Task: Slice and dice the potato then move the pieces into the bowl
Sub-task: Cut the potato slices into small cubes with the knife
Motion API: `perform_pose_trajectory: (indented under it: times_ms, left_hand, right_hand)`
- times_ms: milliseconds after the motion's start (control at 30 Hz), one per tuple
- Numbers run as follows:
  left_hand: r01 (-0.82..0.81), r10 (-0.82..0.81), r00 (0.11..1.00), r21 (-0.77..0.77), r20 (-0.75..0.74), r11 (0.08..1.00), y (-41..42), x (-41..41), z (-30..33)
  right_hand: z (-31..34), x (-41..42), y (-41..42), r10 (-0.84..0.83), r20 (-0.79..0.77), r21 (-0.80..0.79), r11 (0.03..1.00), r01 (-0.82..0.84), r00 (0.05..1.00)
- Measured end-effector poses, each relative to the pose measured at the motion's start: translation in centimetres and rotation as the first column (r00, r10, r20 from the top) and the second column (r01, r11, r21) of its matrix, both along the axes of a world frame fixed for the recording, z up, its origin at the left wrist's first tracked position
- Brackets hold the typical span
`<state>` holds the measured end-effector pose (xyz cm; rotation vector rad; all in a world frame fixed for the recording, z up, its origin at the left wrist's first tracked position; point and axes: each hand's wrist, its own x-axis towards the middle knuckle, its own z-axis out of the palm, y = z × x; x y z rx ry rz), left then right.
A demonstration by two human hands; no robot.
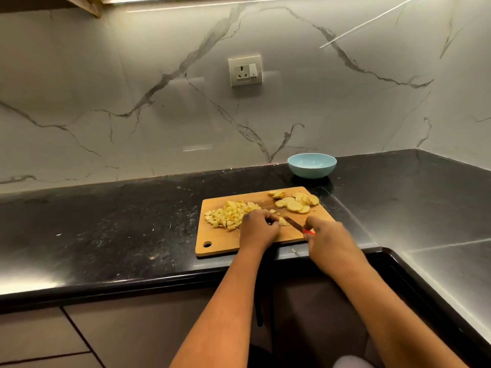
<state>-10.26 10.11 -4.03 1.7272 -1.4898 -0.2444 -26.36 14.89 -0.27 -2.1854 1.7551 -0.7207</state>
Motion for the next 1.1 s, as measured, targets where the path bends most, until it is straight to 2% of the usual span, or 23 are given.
perform_pose_trajectory:
  times_ms: [267,400,500,567,633,700,800,933,1100]
  left_hand:
    - [-0.010,0.011,0.999,-0.031,0.037,0.999,-0.3,0.0,-0.2]
    - [0.006,-0.006,0.999,-0.020,0.038,1.000,-0.2,-0.1,-0.3]
    - [0.011,-0.009,0.999,-0.035,0.049,0.999,0.0,-0.1,-0.4]
    - [0.016,-0.013,0.999,-0.057,0.052,0.998,0.1,-0.1,-0.6]
    - [0.009,-0.006,0.999,-0.084,0.041,0.996,0.0,0.0,-0.6]
    - [-0.006,0.009,0.999,-0.107,0.031,0.994,-0.1,0.1,-0.5]
    - [-0.015,0.018,1.000,-0.104,0.021,0.994,-0.1,0.0,-0.4]
    - [-0.028,0.029,1.000,-0.094,0.009,0.995,-0.4,0.1,-0.7]
    - [-0.028,0.030,0.999,-0.097,0.019,0.995,-0.7,0.1,-0.9]
  right_hand:
    - [-1.3,1.6,-0.3,0.054,0.000,0.020,0.998,-0.054,0.999]
    - [2.6,1.2,-1.2,0.083,-0.223,0.188,0.981,-0.041,0.971]
    - [5.7,0.3,-1.4,0.108,-0.438,0.225,0.974,-0.008,0.893]
    - [6.2,-0.4,-1.3,0.105,-0.482,0.208,0.978,-0.003,0.870]
    - [5.5,-0.7,-1.1,0.076,-0.395,0.164,0.986,-0.011,0.916]
    - [4.1,-0.5,-0.7,0.027,-0.207,0.106,0.994,-0.005,0.978]
    - [1.6,0.0,-0.3,0.013,-0.073,0.050,0.999,-0.010,0.997]
    - [-0.2,0.6,0.0,0.038,-0.076,0.013,0.999,-0.037,0.996]
    - [-0.2,1.7,0.3,0.059,-0.170,-0.007,0.998,-0.061,0.984]
